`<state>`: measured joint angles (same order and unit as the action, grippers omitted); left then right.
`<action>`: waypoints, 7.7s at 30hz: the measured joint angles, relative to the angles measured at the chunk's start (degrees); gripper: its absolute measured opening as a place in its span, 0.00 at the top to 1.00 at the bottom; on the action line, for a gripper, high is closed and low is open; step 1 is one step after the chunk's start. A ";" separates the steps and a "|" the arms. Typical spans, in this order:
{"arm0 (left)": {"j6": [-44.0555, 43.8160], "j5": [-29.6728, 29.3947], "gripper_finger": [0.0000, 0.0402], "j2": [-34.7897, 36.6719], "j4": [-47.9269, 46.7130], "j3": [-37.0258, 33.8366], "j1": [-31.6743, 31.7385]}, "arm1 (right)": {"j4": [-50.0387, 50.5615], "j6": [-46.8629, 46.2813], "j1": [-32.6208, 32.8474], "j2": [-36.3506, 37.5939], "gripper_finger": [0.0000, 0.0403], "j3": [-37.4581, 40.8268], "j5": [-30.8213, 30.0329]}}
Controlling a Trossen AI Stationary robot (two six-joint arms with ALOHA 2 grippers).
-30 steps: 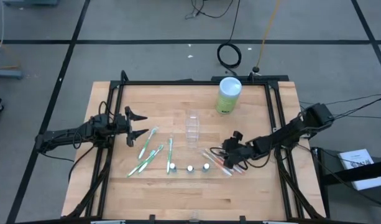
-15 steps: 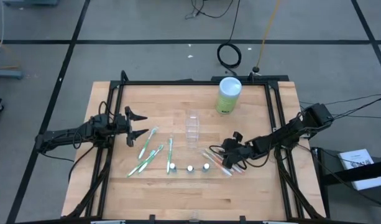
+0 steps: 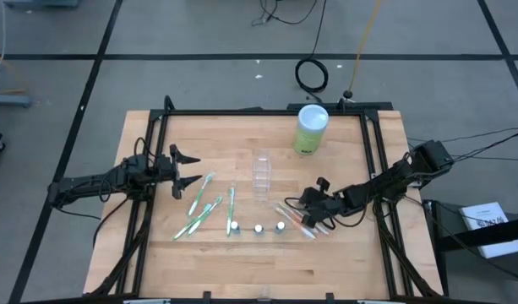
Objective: Pick & Place toothbrushing station
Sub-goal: Put the orange toothbrush into the top portion of the transparent organizer, then put the orange toothbrush with the other orange toothbrush in the transparent organizer
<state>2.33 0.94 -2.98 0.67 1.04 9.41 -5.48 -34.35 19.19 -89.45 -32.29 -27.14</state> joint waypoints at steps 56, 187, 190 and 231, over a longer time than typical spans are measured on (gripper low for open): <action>0.00 0.00 0.29 0.02 0.00 0.00 -0.01 | -20.81 18.21 -1.17 9.94 0.93 0.09 -4.35; 0.00 0.03 0.29 0.00 0.00 0.00 0.00 | -57.40 56.95 -21.45 -27.79 0.62 -29.94 -15.27; 0.00 0.03 0.29 0.00 0.00 0.00 -0.01 | -56.09 57.17 -19.83 -26.24 0.62 -29.95 -16.55; 0.00 0.06 0.29 0.01 0.00 0.00 0.00 | 14.66 -0.87 1.29 7.39 0.61 -11.85 4.61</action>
<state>2.33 1.00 -2.97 0.67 1.04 9.41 9.18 -35.22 20.48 -82.06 -44.14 -22.52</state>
